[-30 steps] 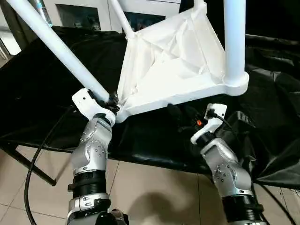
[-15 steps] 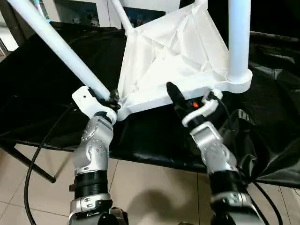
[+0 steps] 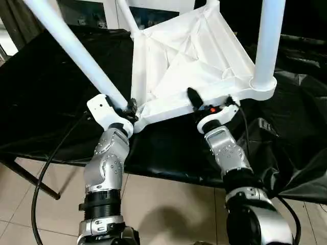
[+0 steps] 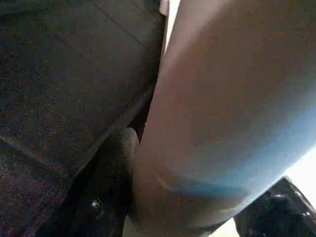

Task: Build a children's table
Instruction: Flip table

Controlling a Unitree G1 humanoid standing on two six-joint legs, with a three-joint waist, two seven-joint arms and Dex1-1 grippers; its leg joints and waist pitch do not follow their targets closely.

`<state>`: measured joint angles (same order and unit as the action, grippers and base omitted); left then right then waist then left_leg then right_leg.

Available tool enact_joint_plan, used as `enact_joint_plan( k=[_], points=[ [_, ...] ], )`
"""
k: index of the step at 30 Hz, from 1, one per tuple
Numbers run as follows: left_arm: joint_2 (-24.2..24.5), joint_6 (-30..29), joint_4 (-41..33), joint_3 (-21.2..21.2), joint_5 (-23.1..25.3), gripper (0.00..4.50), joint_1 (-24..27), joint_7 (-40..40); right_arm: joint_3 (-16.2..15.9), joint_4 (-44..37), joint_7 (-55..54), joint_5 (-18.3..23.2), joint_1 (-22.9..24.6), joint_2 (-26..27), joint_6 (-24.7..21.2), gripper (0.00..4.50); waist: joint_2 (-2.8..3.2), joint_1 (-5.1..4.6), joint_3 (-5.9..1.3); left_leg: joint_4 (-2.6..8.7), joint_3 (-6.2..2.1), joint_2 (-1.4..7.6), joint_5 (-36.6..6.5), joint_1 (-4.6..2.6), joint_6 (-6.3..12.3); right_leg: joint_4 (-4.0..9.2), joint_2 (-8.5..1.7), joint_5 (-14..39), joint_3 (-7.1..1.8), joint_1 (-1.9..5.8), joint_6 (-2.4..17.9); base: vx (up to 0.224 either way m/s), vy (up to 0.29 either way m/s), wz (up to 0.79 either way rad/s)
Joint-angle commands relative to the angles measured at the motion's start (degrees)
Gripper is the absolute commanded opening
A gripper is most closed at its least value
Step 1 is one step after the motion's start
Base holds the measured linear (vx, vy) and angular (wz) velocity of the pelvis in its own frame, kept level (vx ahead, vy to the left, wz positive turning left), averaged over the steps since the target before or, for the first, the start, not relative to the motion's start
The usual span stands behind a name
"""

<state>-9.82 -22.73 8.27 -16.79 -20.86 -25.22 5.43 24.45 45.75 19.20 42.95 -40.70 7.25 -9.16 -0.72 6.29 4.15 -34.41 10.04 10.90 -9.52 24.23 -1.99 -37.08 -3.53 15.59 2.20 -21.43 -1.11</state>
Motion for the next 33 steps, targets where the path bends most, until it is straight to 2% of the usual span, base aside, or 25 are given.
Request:
enact_joint_plan(
  k=[1,7,9,11,12,13,15,16,17,18,19,20,21,22,23,24,26,27,28,31,32,33],
  points=[
    [-3.5,0.2,-3.0,1.3,-3.2,2.38,2.2,-1.4,1.9,1.9,-0.7,1.0,-2.0,-0.1,1.2,3.61,-0.47,-0.04,-4.66,2.59,-0.66,2.53,4.8,-2.26,7.37,2.17,-4.37,-24.9,-1.70,2.43,13.6,0.000,0.000,0.00],
    [-3.0,0.0,-2.9,1.7,-3.1,2.38,2.5,-1.7,3.3,4.2,0.6,1.4,-3.5,-1.2,2.1,3.06,-0.13,0.00,-4.68,2.57,-0.68,2.57,4.6,-2.28,7.33,2.19,-4.36,-24.2,-1.66,2.39,14.2,0.000,0.000,0.00],
    [-3.0,-0.1,-2.9,2.0,-3.1,2.38,2.5,-1.9,3.6,4.5,0.9,1.5,-3.6,-1.5,2.2,2.95,-0.22,-0.01,-4.69,2.54,-0.65,2.55,4.6,-2.26,7.36,2.20,-4.32,-24.4,-1.65,2.41,14.3,0.000,0.000,0.00],
    [-2.5,-0.4,-2.8,2.5,-2.4,2.38,2.5,-2.0,3.6,4.5,1.2,1.3,-3.5,-1.7,2.4,2.87,-0.04,-0.01,-4.68,2.53,-0.68,2.57,4.7,-2.28,7.37,2.18,-4.29,-24.5,-1.64,2.36,14.4,0.000,0.000,0.00],
    [-1.6,-0.7,-2.5,3.2,-0.9,2.73,2.7,-1.6,3.7,4.3,1.4,1.2,-3.4,-1.9,2.6,2.59,-0.12,0.06,-4.75,2.50,-0.69,2.62,4.9,-2.33,7.40,2.15,-4.33,-24.7,-1.62,2.39,14.4,0.000,0.000,0.00],
    [-1.6,-0.6,-2.6,3.1,-1.3,2.73,2.7,-1.9,3.7,4.3,1.5,0.9,-3.4,-2.0,2.8,2.59,-0.12,0.09,-4.75,2.48,-0.67,2.63,4.9,-2.34,7.36,2.15,-4.33,-24.6,-1.62,2.38,14.5,0.000,0.000,0.00],
    [-1.7,-0.5,-2.8,2.1,-2.9,3.07,2.7,-2.5,3.5,3.9,1.4,0.3,-3.3,-2.2,3.3,2.55,-0.14,0.12,-4.72,2.52,-0.66,2.58,4.8,-2.29,7.13,2.15,-4.35,-24.3,-1.62,2.42,14.7,0.000,0.000,0.00],
    [-1.8,-0.4,-2.8,1.5,-3.5,3.10,2.7,-2.5,3.5,3.7,1.3,0.2,-3.2,-2.3,3.5,2.33,0.24,0.26,-4.94,2.36,-0.67,2.51,5.2,-2.38,6.79,2.00,-4.35,-24.5,-1.63,2.39,15.1,0.000,0.000,0.00],
    [-1.8,-0.4,-2.8,0.8,-4.1,3.31,2.5,-2.2,3.5,3.4,1.2,0.0,-3.1,-2.5,3.6,2.20,0.24,0.26,-4.94,2.36,-0.67,2.51,5.2,-2.38,6.79,2.00,-4.35,-24.5,-1.63,2.39,15.1,0.000,0.000,0.00],
    [-1.3,0.0,-2.6,-0.9,-4.8,3.44,2.2,-1.3,3.7,2.5,0.7,-0.1,-3.1,-3.0,4.2,2.16,-0.08,0.16,-5.13,2.14,-0.73,2.48,7.0,-2.25,7.23,1.69,-4.04,-27.3,-1.54,2.48,15.1,0.000,0.000,0.00],
    [-1.3,0.0,-2.6,-1.0,-4.8,3.50,2.2,-1.3,3.7,2.5,0.7,-0.1,-3.1,-3.0,4.2,2.17,-0.13,0.24,-5.38,1.82,-0.73,2.36,8.7,-2.22,8.04,1.40,-4.01,-29.7,-1.51,2.47,15.0,0.000,0.000,0.00],
    [-0.9,0.0,-2.5,-1.8,-5.2,3.50,2.0,-1.1,4.0,1.8,0.2,0.0,-3.0,-3.4,4.4,2.14,-0.20,0.24,-5.34,1.77,-0.69,2.34,9.0,-2.13,8.32,1.37,-4.01,-30.3,-1.53,2.35,15.0,0.000,0.000,0.00],
    [-0.4,0.1,-2.5,-2.7,-5.6,3.56,1.9,-0.7,4.4,1.1,-0.3,0.0,-2.8,-3.8,4.6,2.14,-0.02,0.26,-5.09,1.89,-0.63,2.43,8.0,-2.06,8.41,1.53,-4.04,-29.1,-1.49,2.06,15.2,0.000,0.000,0.00],
    [0.4,-0.3,-2.6,-3.8,-6.3,3.65,2.0,-0.6,5.0,-0.2,-0.9,0.5,-2.6,-4.4,4.6,2.11,0.04,0.22,-4.97,2.00,-0.60,2.50,6.4,-2.09,8.07,1.73,-4.16,-26.8,-1.52,2.03,15.3,0.000,0.000,0.00],
    [0.9,-0.6,-2.6,-4.5,-6.7,3.65,2.0,-0.5,5.4,-1.1,-1.3,0.9,-2.5,-4.8,4.6,2.11,0.04,0.22,-4.97,2.00,-0.60,2.50,6.4,-2.09,8.07,1.73,-4.16,-26.8,-1.52,2.03,15.3,0.000,0.000,0.00],
    [1.6,-1.0,-2.7,-5.6,-7.3,3.78,2.2,-0.2,5.8,-2.3,-1.7,1.0,-2.2,-5.5,4.8,2.08,0.24,0.18,-4.88,2.15,-0.61,2.56,5.1,-2.13,7.32,1.84,-4.13,-24.8,-1.55,1.96,15.1,0.000,0.000,0.00],
    [2.8,-1.9,-2.9,-6.0,-7.6,3.97,2.8,-0.5,6.0,-3.8,-2.1,0.6,-1.7,-6.6,5.1,2.07,0.32,0.13,-4.85,2.22,-0.67,2.63,4.6,-2.20,6.73,1.91,-4.08,-23.7,-1.51,1.91,14.6,0.000,0.000,0.00],
    [3.7,-2.4,-3.1,-6.2,-7.8,4.03,3.3,-0.9,6.1,-4.8,-2.3,0.3,-1.3,-7.5,5.3,2.07,0.69,0.21,-4.85,2.21,-0.70,2.67,4.2,-2.34,6.22,2.00,-4.05,-23.0,-1.50,1.76,14.2,0.000,0.000,0.00],
    [4.1,-2.6,-3.2,-6.2,-7.9,4.11,3.6,-1.0,6.2,-5.2,-2.4,0.2,-1.2,-8.0,5.4,2.06,0.47,0.17,-4.81,2.28,-0.66,2.64,3.8,-2.34,5.77,2.06,-3.98,-22.4,-1.51,1.81,14.0,0.000,0.000,0.00],
    [4.6,-3.0,-3.3,-6.5,-8.4,4.36,4.1,-0.9,7.1,-6.6,-3.3,0.7,-0.8,-8.9,5.3,2.05,0.49,0.16,-4.72,2.52,-0.67,2.60,2.4,-2.28,4.66,2.27,-4.04,-21.4,-1.57,1.87,13.5,0.000,0.000,0.00],
    [4.8,-3.4,-3.4,-6.5,-8.7,4.44,4.3,-0.7,7.6,-7.1,-3.6,1.0,-0.7,-9.4,5.4,2.04,0.80,0.18,-4.68,2.56,-0.72,2.59,2.1,-2.27,4.38,2.27,-4.05,-21.1,-1.55,1.82,13.4,0.000,0.000,0.00],
    [4.9,-3.6,-3.5,-6.3,-9.1,4.50,4.6,-0.6,7.8,-7.8,-4.0,1.2,-0.4,-9.8,5.3,2.04,0.62,0.12,-4.67,2.62,-0.65,2.58,1.1,-2.30,3.84,2.42,-4.05,-20.7,-1.60,1.83,13.1,0.000,0.000,0.00]
  ],
)
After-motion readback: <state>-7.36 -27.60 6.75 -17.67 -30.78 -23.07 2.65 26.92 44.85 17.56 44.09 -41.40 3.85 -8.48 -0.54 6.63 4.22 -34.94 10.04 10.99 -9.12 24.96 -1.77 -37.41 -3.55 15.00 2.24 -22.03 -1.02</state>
